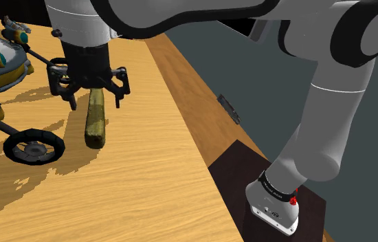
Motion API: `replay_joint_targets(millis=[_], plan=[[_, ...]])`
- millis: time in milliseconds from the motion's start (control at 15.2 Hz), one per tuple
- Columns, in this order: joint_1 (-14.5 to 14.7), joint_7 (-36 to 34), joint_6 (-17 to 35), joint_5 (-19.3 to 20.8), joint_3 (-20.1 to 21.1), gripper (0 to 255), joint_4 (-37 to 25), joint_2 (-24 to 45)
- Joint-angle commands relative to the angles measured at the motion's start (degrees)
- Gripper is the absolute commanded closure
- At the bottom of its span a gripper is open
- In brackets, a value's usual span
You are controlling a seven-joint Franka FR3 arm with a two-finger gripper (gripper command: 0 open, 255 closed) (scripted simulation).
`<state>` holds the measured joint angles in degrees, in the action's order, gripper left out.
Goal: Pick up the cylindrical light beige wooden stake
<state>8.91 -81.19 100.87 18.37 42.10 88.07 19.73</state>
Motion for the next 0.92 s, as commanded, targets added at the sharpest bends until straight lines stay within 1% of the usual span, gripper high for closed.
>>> replay_joint_targets(millis=[0, 66, 132, 726, 858], plan=[[-0.2, -0.2, 1.4, 0.0, 0.0, 0, 1.5, -0.1], [-0.2, -0.2, 1.4, 0.0, 0.0, 0, 1.6, -0.1], [-0.3, -0.2, 1.4, 0.0, -0.1, 255, 1.5, -0.1], [-0.2, -0.2, 1.4, 0.0, 0.0, 255, 1.5, -0.1], [-0.1, 0.0, 0.0, -0.1, 0.1, 255, 0.1, -0.2]])
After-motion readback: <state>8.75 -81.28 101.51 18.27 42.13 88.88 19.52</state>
